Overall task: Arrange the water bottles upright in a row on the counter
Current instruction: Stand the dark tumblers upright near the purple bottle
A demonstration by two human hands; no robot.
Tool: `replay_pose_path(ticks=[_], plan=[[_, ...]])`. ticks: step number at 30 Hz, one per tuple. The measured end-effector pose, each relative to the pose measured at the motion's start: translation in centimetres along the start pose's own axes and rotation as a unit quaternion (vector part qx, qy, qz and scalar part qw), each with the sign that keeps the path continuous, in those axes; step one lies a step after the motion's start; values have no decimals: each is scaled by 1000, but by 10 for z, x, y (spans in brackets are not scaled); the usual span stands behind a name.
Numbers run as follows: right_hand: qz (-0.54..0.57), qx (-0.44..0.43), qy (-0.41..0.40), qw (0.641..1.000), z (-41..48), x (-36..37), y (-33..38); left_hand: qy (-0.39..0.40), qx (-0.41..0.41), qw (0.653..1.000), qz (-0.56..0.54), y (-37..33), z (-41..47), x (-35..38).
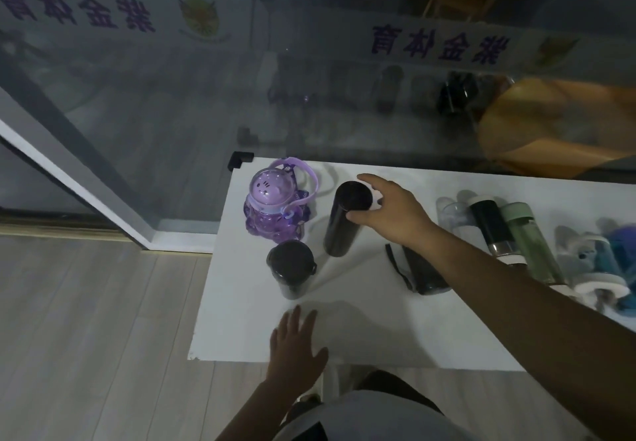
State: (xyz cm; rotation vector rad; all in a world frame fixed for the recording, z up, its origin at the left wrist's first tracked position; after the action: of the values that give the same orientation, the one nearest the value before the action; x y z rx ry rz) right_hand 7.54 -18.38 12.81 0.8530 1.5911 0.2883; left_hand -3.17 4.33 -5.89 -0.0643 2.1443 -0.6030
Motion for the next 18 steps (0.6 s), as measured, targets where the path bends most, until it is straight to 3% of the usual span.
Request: replay_pose_path(ticks=[4,10,14,18], plan=[[20,22,-54,998,-30,-20,-47,38,68,996,-35,-43,10,9],[-59,92,-91,990,-85,-43,-156,48,104,993,-36,-101,28,12],[-80,124,-80,986,-107,-42,-215,21,80,993,-89,-148,47,19],[-93,128,-49,986,-110,-54,-255,-10,-6,978,-209,-200,62,31]])
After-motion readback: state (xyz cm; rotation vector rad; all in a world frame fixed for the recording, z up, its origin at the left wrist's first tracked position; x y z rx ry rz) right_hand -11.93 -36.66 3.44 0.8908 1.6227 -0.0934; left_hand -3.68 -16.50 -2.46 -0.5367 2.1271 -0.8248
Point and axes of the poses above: each hand's wrist, its own z-axis towards the middle knuckle, its own x-axis out of the palm, y = z × x, the point moved 2 cm from there along z, towards the middle knuckle, and after that the axes turned 1 degree about -z, right-handed, at the moved point
